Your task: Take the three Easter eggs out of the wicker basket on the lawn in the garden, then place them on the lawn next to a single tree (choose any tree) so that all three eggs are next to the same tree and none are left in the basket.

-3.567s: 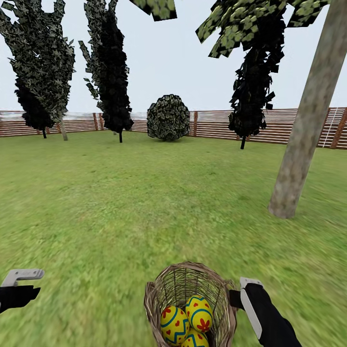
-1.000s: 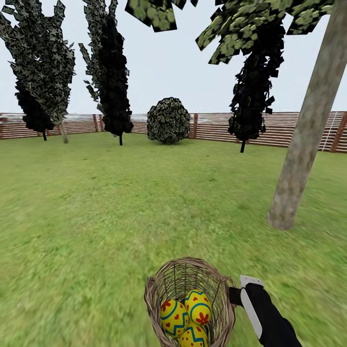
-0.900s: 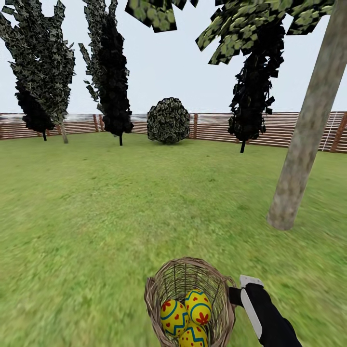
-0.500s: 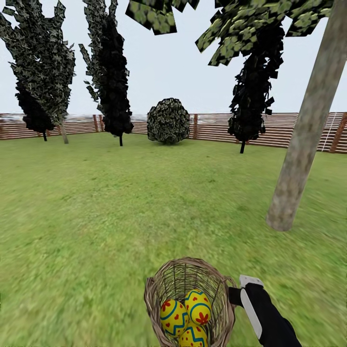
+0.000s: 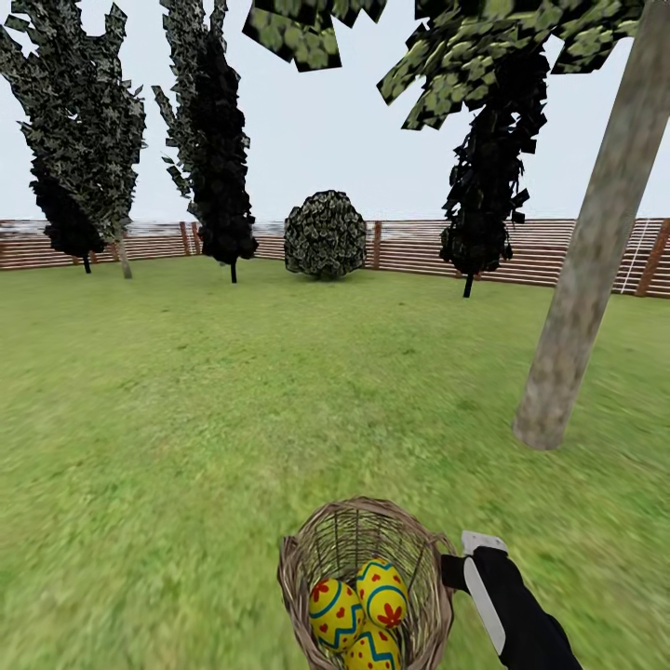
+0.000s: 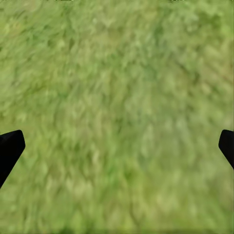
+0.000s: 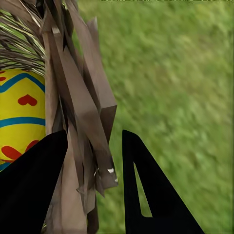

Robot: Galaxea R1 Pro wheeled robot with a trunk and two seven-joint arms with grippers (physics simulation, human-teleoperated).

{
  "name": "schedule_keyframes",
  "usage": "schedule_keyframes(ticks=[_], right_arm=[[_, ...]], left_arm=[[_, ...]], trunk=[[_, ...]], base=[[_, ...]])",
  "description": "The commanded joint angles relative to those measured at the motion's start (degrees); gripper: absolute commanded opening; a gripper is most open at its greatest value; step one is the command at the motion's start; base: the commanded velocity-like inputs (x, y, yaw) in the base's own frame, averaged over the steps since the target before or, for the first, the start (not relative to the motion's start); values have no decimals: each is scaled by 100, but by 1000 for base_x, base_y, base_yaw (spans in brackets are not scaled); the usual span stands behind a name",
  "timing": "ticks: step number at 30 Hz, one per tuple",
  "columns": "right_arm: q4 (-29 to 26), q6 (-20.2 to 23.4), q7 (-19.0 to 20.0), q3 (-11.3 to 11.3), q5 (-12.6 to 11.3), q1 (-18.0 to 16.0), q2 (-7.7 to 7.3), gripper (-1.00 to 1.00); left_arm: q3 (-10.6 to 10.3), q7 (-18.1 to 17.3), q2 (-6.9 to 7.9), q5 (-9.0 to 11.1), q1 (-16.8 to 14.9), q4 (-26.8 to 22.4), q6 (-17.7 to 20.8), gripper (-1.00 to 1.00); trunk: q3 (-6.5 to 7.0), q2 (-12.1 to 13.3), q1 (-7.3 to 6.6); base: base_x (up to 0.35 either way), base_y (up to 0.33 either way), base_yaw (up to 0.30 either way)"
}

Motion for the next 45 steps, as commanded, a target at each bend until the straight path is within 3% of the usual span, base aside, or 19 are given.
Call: schedule_keyframes(ticks=[1,11,21,28,45], right_arm=[[-5,6,-41,-10,-102,-4,5,-100],[-1,-4,-41,1,-102,-5,5,-100],[-1,-326,-41,23,-102,-5,13,-100],[-1,-328,-41,28,-95,-3,32,-100],[-1,-328,-40,44,-101,-4,75,-100]], left_arm=[[-22,22,2,10,-4,6,-20,100],[-22,22,2,11,-4,6,-20,100],[-22,29,2,-34,-4,37,-7,100],[-23,30,2,-28,-4,621,-11,100],[-48,31,-77,-23,-4,641,-37,100]], trunk=[[13,38,-23],[192,439,-243],[372,840,-463],[497,1121,-616],[803,1803,-990]], base=[[0,0,0],[-81,0,0],[-17,0,0],[0,0,0],[0,0,0]])
